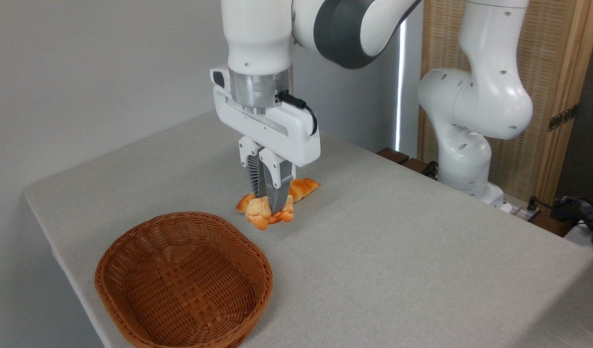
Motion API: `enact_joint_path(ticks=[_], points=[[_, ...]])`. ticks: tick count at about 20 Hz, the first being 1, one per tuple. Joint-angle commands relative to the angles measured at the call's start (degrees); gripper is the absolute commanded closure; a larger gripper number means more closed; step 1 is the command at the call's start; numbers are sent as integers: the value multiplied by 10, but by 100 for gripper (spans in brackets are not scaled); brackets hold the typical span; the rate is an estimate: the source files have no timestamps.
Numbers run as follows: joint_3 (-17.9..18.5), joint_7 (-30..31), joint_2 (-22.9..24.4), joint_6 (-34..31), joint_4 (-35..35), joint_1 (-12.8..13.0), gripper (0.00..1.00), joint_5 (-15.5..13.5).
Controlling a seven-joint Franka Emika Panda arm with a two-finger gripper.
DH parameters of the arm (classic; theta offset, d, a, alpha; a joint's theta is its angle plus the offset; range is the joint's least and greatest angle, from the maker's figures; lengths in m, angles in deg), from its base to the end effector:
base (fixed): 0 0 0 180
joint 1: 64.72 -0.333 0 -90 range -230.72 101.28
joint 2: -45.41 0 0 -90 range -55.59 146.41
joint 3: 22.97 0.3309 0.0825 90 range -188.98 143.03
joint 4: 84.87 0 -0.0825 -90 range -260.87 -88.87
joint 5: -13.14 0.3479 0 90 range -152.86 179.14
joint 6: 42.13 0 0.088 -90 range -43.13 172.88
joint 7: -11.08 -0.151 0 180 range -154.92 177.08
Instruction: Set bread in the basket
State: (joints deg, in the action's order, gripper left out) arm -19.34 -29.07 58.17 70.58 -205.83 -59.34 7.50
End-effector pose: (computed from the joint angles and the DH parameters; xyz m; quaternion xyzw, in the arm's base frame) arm 0.4630 -0.0229 0.5005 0.9377 -0.3411 0.0542 0.0373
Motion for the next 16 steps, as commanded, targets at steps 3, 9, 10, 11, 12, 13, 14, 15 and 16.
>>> enact_joint_path(ticks=[3, 9, 10, 11, 12, 13, 14, 15, 16], points=[[36, -10, -31, 102, 30, 2, 80, -34], [31, -9, -77, 207, 30, 4, 58, -33], [30, -9, -84, 218, 30, 4, 29, -33], [30, -8, -90, 222, 30, 4, 10, -33], [30, -7, -94, 222, 30, 5, 3, -33], [30, -5, -96, 222, 30, 5, 0, -32], [30, -5, -97, 222, 30, 6, 0, -32], [30, -5, -98, 222, 30, 6, 0, -32], [30, -5, -100, 222, 30, 6, 0, -31]])
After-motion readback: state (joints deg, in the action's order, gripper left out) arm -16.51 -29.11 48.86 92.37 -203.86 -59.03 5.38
